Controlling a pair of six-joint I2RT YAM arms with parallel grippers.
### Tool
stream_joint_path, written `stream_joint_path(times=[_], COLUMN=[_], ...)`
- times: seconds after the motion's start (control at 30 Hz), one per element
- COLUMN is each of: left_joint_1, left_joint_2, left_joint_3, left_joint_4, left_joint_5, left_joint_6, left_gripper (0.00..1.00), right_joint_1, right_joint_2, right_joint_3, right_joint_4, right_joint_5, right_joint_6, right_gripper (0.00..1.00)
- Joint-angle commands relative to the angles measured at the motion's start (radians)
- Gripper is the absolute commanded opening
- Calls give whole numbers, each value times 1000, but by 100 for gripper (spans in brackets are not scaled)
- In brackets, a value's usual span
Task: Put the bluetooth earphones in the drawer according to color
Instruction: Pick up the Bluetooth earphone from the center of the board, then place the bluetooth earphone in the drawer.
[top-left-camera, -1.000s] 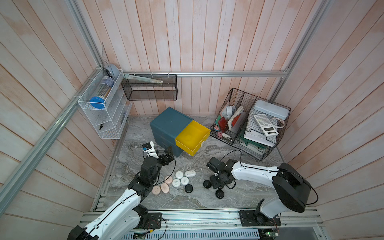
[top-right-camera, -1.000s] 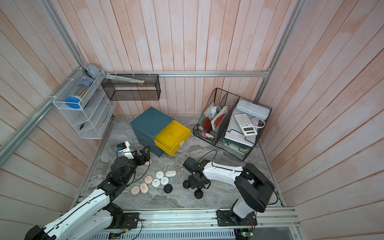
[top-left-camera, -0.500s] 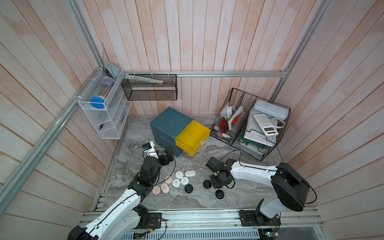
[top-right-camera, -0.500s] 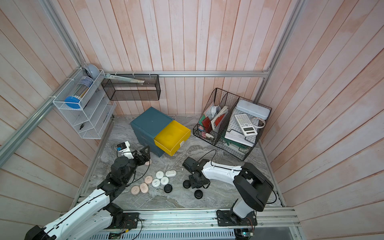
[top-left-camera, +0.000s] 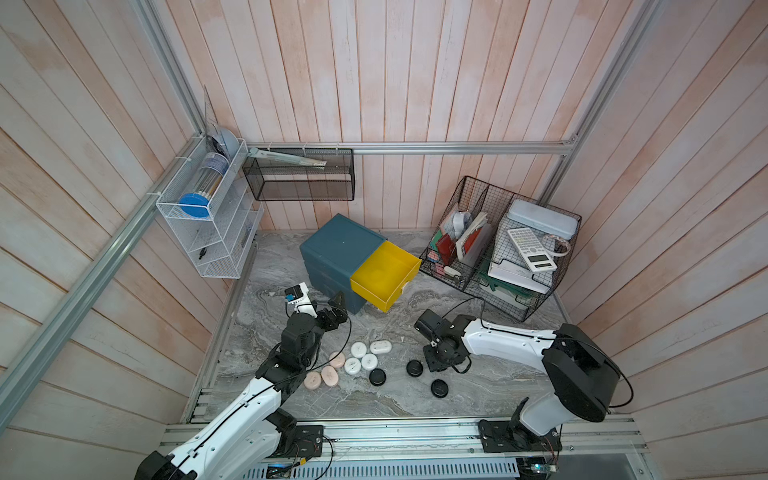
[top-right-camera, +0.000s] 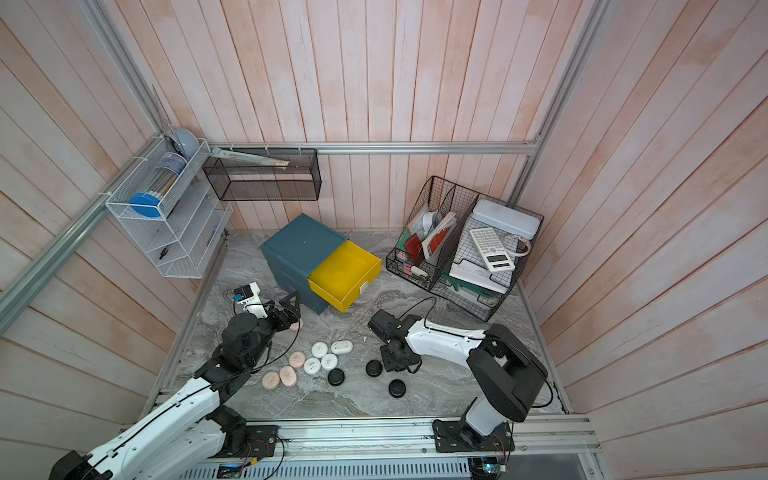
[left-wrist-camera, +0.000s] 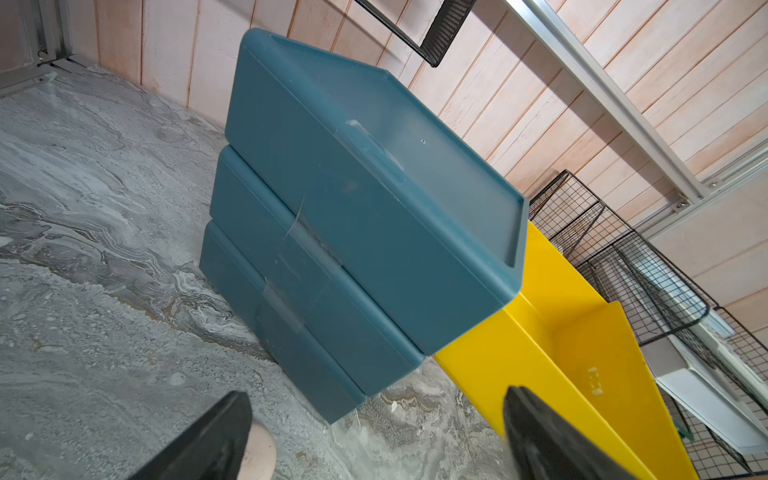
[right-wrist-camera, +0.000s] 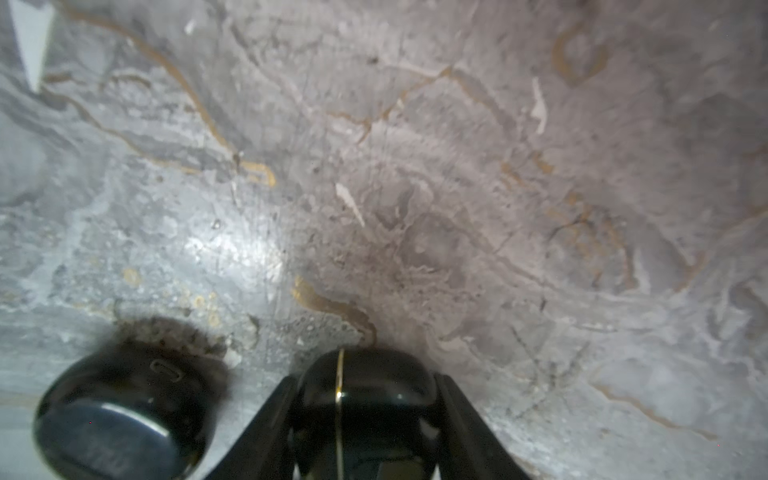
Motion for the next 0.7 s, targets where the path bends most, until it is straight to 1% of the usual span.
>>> stream_joint_path(times=[0.0,0.17,0.3,0.47,0.67], left_joint_1=[-5,-5,-4,-5,-4], left_joint_2=[-13,-15,-15,-26,-37], left_joint_3=[18,16,16,15,11], left_joint_4=[-9,-9,-10,-14,-14], left_joint_5=[-11,-12,-11,-20,-26], left_joint_6=[18,17,18,18,16], left_gripper=[100,100,100,100,100], right_joint_1=[-19,-38,-44,-47,-48], right_joint_2=[-19,-74,-114,-152,-61], right_joint_3=[74,195,320,434,663], right_joint_4=[-21,-85,-123,-48,-73], right_joint_5=[73,127,199,230,240], right_joint_6=[-36,-77,-82,-149,-213], right_gripper=[37,37,37,37,38])
